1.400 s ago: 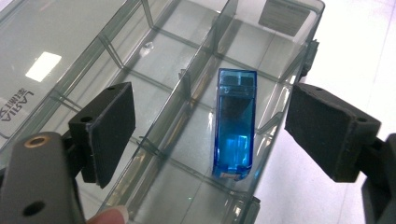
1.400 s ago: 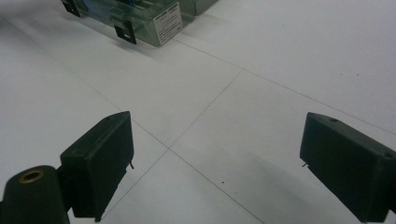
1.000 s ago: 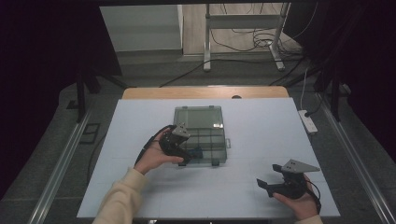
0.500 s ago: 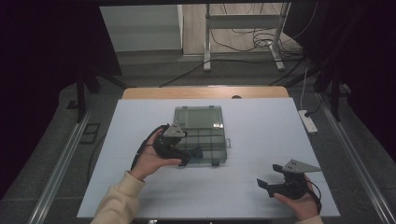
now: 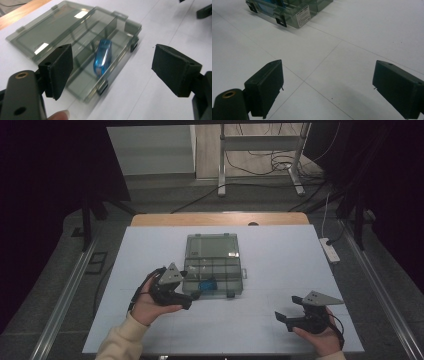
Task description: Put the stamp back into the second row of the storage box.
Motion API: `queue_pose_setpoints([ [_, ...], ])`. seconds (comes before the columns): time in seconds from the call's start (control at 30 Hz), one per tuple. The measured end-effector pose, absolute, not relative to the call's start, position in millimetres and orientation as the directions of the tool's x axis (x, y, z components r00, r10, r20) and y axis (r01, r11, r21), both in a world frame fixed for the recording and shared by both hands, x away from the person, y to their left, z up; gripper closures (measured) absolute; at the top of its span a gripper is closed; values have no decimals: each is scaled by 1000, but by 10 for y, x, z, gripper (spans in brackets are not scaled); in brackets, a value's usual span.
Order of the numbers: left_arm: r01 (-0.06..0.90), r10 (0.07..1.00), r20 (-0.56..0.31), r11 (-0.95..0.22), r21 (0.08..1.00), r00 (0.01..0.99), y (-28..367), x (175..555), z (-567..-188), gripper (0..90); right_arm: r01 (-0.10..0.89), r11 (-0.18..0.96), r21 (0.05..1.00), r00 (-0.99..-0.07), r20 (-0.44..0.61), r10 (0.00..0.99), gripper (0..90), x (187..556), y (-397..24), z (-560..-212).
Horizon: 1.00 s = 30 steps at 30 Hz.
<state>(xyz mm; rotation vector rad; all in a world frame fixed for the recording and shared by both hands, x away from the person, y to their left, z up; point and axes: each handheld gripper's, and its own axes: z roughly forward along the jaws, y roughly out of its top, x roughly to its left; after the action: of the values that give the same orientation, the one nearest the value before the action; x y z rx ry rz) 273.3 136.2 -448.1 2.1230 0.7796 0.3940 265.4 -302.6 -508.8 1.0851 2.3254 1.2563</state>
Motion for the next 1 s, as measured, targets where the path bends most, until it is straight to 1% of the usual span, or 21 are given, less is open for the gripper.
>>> queue_pose_setpoints([
  [0.33, 444, 715, -7, -426, 788, 699, 1650, 2503, -4746, 180, 471, 346, 811, -684, 88, 724, 100, 2641, -3017, -5070],
  [0.47, 472, 748, -29, -387, 792, 663, 1770, 2424, -4880, 178, 472, 346, 811, -684, 89, 724, 100, 2644, -3024, -5075],
  [0.5, 492, 757, -51, -370, 788, 651, 1830, 2395, -4950, 178, 472, 349, 810, -686, 88, 722, 101, 2642, -3020, -5076],
  [0.6, 512, 765, -60, -368, 776, 641, 1905, 2369, -5035, 176, 469, 357, 808, -689, 82, 720, 100, 2639, -3010, -5079],
  [0.67, 521, 767, -73, -359, 775, 638, 1939, 2359, -5072, 173, 469, 361, 806, -690, 79, 720, 101, 2639, -3006, -5086],
  [1.0, 514, 778, -67, -345, 785, 624, 1948, 2411, -5086, 170, 476, 367, 799, -685, 76, 724, 101, 2633, -3011, -5105],
])
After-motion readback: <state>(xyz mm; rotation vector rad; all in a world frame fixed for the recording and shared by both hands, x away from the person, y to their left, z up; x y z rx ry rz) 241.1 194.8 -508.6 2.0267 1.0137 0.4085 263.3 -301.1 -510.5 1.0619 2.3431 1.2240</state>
